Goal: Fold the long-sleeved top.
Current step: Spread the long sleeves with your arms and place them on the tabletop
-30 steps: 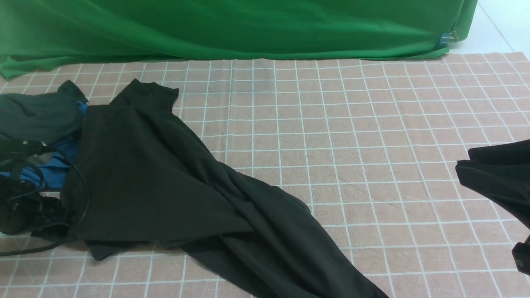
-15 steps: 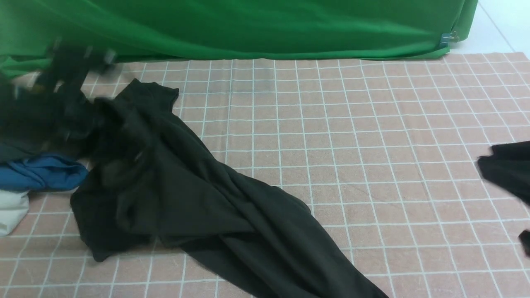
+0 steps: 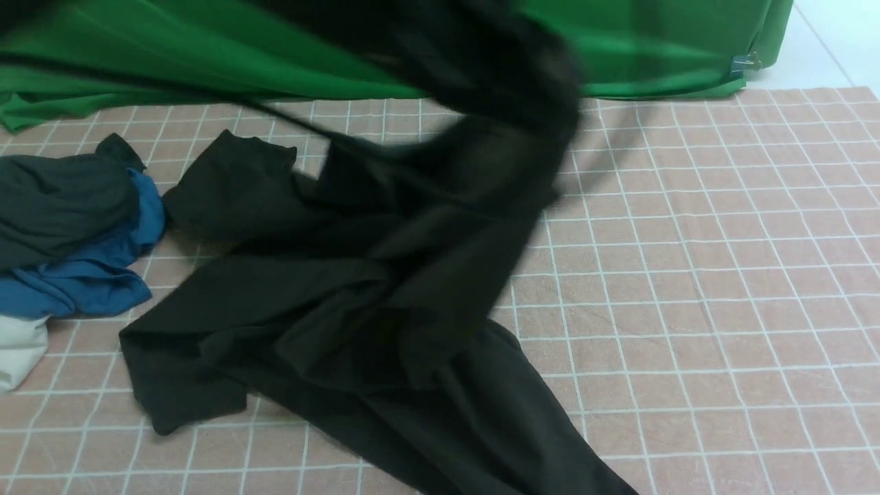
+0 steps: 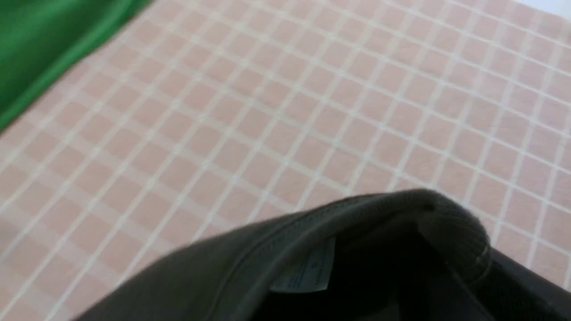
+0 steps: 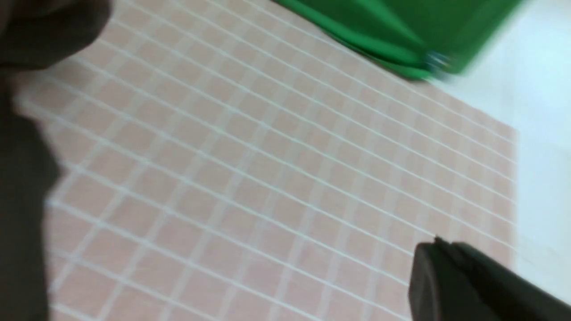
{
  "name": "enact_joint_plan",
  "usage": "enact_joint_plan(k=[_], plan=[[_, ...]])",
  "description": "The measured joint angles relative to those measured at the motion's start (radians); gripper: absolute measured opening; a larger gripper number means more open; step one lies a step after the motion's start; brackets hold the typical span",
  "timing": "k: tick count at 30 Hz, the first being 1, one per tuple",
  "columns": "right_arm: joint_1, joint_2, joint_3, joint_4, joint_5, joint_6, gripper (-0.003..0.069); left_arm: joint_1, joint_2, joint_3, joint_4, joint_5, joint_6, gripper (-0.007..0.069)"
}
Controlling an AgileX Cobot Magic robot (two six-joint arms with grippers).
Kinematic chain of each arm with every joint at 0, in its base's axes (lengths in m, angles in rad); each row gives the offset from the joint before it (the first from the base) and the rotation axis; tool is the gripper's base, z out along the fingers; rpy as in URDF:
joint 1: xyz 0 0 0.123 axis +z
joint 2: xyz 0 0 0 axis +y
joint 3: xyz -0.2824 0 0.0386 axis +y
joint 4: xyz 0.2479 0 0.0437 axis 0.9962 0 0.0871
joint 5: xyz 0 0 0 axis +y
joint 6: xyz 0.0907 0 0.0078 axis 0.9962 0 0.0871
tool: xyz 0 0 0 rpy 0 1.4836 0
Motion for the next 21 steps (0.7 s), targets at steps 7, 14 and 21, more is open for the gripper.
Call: enact_joint_plan(k=[7, 14, 21], plan=[[0.0, -0.095, -0.003, -0.039, 0.092, 0.081, 0.0025, -0.172, 0.335, -0.213, -0.021, -0.047, 0.0, 0.0036], [0.0, -0.158, -0.003, 0.017, 0.101, 0.116, 0.0025, -0.224, 0.577, -0.38, -0.072, -0.088, 0.078, 0.012], [0.0, -0.162, -0.003, 0.084, 0.104, 0.099, 0.0027, -0.221, 0.657, -0.405, -0.089, -0.057, 0.091, 0.0468]])
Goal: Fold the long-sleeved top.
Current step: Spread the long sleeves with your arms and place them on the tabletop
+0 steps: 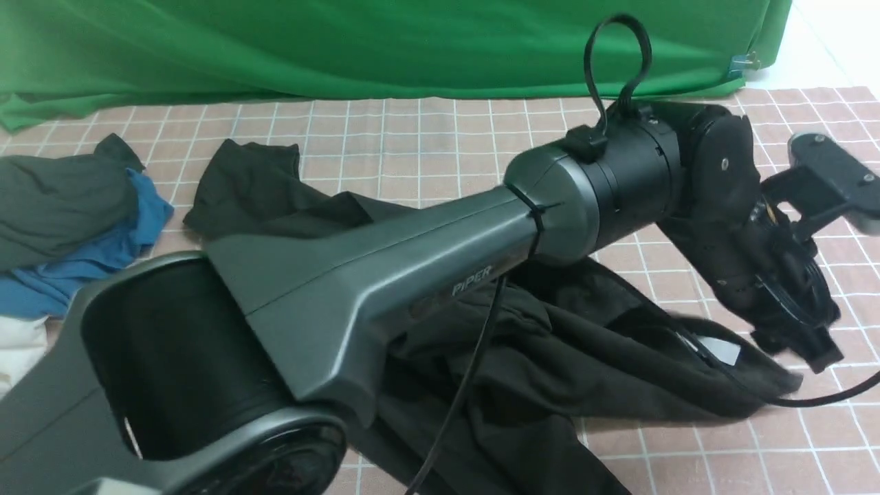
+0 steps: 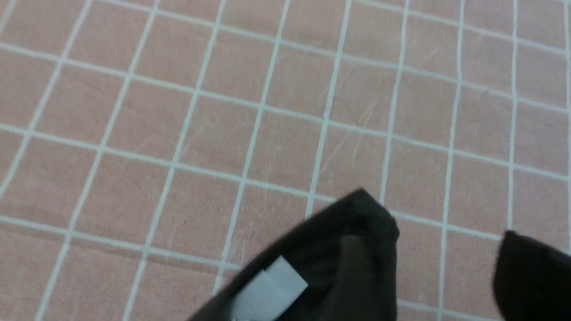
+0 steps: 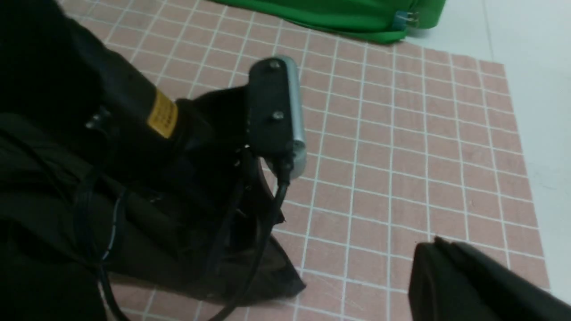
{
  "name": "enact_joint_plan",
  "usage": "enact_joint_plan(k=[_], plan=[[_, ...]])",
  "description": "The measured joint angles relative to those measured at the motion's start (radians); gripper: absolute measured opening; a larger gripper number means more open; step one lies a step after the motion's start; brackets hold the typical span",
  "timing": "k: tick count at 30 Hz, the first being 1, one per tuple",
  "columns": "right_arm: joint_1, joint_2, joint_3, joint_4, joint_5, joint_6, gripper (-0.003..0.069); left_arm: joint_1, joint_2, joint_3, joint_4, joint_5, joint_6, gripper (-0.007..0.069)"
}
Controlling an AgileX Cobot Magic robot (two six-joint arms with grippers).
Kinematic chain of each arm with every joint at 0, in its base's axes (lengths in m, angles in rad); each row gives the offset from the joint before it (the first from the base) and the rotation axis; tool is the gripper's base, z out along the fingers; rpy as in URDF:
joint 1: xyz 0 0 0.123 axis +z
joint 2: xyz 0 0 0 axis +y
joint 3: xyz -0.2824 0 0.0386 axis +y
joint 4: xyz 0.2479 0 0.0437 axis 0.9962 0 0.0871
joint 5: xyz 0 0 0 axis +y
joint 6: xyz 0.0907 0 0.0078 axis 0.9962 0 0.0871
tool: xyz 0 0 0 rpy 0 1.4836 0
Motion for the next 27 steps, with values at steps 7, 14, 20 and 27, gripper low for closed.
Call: enact_joint_plan(k=[7, 14, 20, 27], plan=[[0.0, 0.0, 0.0, 0.013, -0.057, -0.012, 0.0033, 0.045, -0.171, -0.012, 0.098, 0.26, -0.082, 0.0682], [0.001, 0.11, -0.003, 0.154, -0.127, -0.119, 0.0039, 0.07, -0.455, 0.116, 0.374, 0.335, -0.238, 0.0328], [0.001, 0.34, -0.003, 0.321, -0.18, -0.314, 0.0058, 0.111, -0.759, 0.462, 0.377, 0.348, -0.262, 0.0027], [0.001, 0.637, -0.003, 0.496, -0.426, -0.57, 0.0302, 0.238, -1.051, 0.902, 0.376, 0.35, -0.316, 0.0018]])
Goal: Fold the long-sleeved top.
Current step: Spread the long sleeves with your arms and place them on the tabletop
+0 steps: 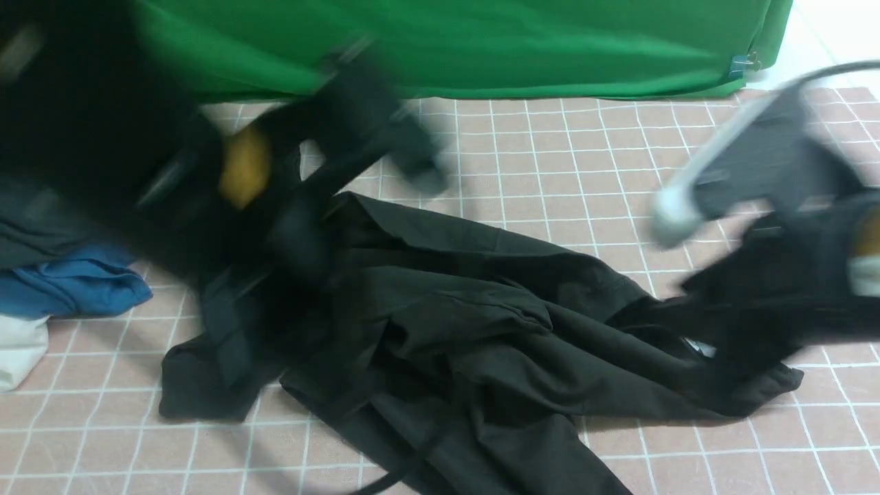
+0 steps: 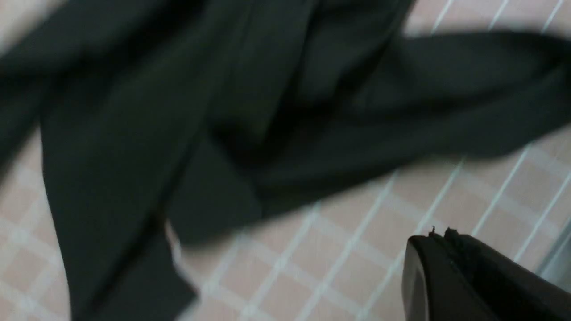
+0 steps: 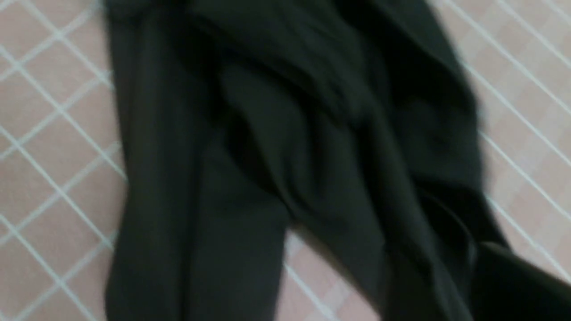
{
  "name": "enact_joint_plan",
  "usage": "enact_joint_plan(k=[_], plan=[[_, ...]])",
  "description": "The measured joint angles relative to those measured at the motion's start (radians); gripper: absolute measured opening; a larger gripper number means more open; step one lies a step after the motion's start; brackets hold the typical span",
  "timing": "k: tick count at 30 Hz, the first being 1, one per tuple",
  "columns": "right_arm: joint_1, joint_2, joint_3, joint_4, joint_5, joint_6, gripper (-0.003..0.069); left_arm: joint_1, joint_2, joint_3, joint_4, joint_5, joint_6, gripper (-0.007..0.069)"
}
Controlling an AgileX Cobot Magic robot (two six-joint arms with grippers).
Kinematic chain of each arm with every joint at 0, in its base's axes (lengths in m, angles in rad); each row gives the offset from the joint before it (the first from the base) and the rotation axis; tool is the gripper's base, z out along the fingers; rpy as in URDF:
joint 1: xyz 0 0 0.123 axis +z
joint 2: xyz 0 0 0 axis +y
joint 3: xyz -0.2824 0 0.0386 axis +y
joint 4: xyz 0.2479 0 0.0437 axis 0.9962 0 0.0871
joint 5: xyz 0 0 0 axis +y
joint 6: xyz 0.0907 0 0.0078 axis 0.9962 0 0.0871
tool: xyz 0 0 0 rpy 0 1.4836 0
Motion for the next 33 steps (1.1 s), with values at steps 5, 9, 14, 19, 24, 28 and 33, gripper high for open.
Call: enact_joint_plan(k=[5, 9, 14, 19, 24, 28, 33], plan=[[0.0, 0.221, -0.017, 0.085, -0.212, -0.204, 0.0453, 0.11, -0.15, 0.212, -0.01, -0.03, -0.021, 0.0018], [0.0, 0.384, -0.059, 0.096, -0.365, -0.33, 0.0485, 0.178, -0.238, 0.291, -0.015, -0.06, -0.027, 0.0018], [0.0, 0.538, -0.14, 0.096, -0.457, -0.408, 0.0484, 0.21, -0.31, 0.318, -0.017, -0.108, -0.027, 0.0018], [0.0, 0.631, -0.221, 0.096, -0.468, -0.432, 0.0302, 0.21, -0.333, 0.319, -0.021, -0.127, -0.027, 0.0018], [0.0, 0.606, -0.235, 0.097, -0.408, -0.435, 0.0062, 0.212, -0.333, 0.323, -0.016, -0.13, -0.027, 0.0018], [0.0, 0.498, -0.235, 0.097, -0.281, -0.435, 0.0051, 0.212, -0.329, 0.323, -0.012, -0.14, -0.027, 0.0018], [0.0, 0.34, -0.235, 0.097, -0.121, -0.418, 0.0051, 0.212, -0.263, 0.323, -0.014, -0.182, -0.027, 0.0018]])
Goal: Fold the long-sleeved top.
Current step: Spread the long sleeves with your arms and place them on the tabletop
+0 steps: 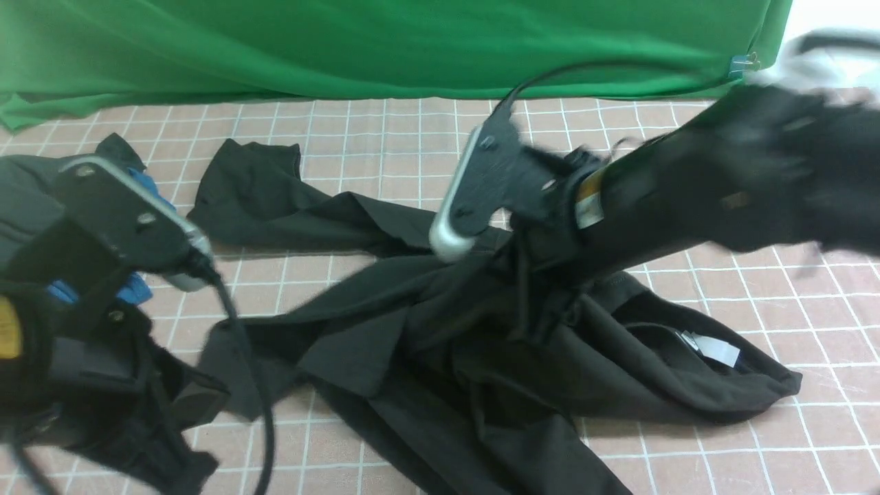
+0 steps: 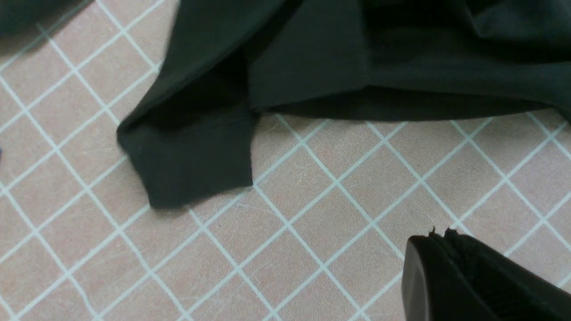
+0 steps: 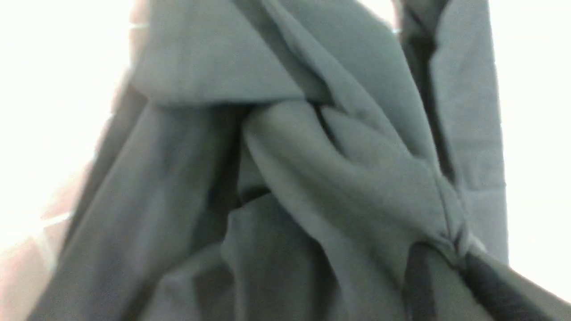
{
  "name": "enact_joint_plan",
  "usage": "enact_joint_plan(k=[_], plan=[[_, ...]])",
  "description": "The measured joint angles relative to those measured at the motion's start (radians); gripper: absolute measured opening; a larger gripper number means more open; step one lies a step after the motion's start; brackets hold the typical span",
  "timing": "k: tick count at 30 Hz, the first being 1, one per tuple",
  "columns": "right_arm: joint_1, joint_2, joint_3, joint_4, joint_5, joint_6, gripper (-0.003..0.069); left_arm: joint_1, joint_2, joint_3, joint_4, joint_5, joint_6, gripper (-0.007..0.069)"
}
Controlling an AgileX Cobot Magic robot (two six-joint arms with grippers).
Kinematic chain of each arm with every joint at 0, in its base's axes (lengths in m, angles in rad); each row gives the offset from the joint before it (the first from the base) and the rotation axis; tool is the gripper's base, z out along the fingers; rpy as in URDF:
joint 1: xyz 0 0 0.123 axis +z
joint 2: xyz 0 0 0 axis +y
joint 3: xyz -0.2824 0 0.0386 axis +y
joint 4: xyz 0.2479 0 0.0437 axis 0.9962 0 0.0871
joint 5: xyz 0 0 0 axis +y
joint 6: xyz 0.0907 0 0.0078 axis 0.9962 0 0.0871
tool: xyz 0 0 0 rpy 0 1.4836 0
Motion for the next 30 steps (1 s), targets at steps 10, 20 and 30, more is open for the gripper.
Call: enact_joint_plan(k=[10, 20, 30], plan=[[0.0, -0.088, 0.0, 0.0, 0.104, 0.018, 0.0051, 0.0, 0.247, 0.0, -0.005, -0.204, 0.11, 0.0167], [0.0, -0.088, 0.0, 0.005, 0.128, 0.018, 0.0051, 0.022, 0.514, 0.0, 0.328, -0.432, 0.02, 0.0463], [0.0, -0.088, 0.0, 0.013, 0.134, 0.024, 0.0051, 0.186, 0.749, 0.0, 0.131, -0.701, 0.235, 0.0417]])
